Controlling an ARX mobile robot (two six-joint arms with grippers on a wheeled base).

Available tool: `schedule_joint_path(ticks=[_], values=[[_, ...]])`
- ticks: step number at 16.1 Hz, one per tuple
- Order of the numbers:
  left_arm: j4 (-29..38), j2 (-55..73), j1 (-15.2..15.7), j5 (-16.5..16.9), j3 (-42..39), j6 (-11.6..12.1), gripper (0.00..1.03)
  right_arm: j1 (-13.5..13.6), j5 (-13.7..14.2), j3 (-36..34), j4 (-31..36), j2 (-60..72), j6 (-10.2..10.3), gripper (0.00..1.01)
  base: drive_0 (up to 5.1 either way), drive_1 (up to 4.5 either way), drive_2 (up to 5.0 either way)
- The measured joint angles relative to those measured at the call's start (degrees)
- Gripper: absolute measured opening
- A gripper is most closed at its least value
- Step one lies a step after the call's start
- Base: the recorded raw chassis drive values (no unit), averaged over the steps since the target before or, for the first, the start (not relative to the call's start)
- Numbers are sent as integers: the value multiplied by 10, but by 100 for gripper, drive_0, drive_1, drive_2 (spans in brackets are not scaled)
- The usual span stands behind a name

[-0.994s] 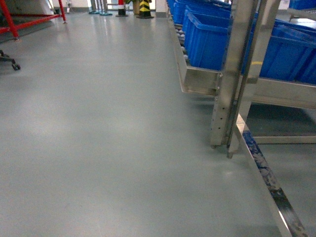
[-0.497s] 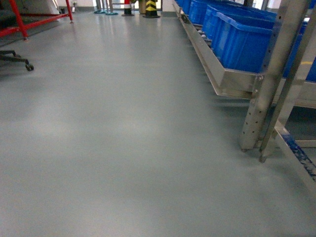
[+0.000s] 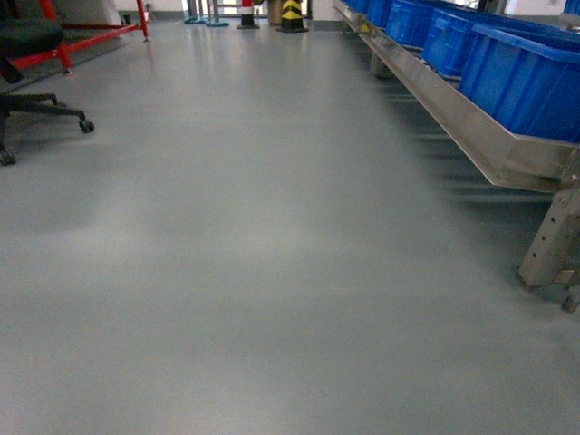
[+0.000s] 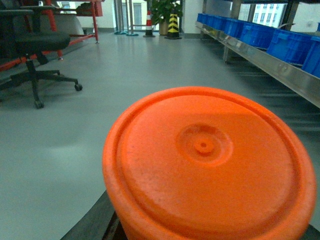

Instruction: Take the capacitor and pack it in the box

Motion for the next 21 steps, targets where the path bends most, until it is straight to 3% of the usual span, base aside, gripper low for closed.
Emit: schedule_joint_path(ticks=[21], values=[[-1, 0, 0, 2, 0, 0, 44, 0, 0, 0, -1, 0, 0, 98, -501, 244, 244]])
